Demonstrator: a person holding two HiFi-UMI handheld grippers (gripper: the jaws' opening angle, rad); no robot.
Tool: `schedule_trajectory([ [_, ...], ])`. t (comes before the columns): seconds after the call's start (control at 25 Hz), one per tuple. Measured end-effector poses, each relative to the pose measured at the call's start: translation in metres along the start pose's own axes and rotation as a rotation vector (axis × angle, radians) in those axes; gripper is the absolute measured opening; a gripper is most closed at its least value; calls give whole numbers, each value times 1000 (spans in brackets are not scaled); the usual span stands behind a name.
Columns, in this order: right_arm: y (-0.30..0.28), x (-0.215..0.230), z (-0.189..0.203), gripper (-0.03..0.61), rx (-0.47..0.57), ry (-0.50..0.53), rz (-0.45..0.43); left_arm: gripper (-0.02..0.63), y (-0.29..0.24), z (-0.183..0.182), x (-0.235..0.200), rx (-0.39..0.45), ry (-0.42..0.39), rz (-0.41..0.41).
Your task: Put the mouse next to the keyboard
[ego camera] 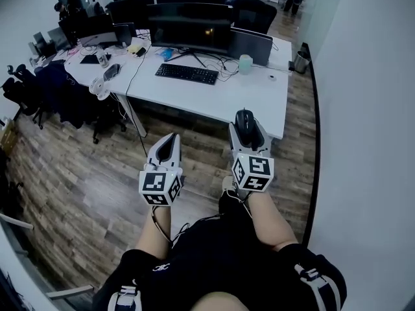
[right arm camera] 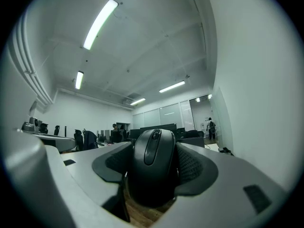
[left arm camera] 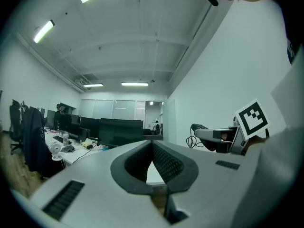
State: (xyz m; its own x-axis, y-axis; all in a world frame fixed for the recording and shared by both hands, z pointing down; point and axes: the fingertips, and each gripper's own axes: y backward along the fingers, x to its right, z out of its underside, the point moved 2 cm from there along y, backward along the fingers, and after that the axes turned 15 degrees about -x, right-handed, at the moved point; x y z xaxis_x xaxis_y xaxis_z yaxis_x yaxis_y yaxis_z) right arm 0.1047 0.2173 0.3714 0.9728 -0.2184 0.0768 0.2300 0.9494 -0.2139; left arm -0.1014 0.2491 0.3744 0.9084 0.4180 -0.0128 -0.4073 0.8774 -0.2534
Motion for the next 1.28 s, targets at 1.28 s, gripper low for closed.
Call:
schedule_trajectory([
  [1.28,-466,198,-85,290,-101,-25,53,12,-472,-98,-123,-109,-45,-1],
])
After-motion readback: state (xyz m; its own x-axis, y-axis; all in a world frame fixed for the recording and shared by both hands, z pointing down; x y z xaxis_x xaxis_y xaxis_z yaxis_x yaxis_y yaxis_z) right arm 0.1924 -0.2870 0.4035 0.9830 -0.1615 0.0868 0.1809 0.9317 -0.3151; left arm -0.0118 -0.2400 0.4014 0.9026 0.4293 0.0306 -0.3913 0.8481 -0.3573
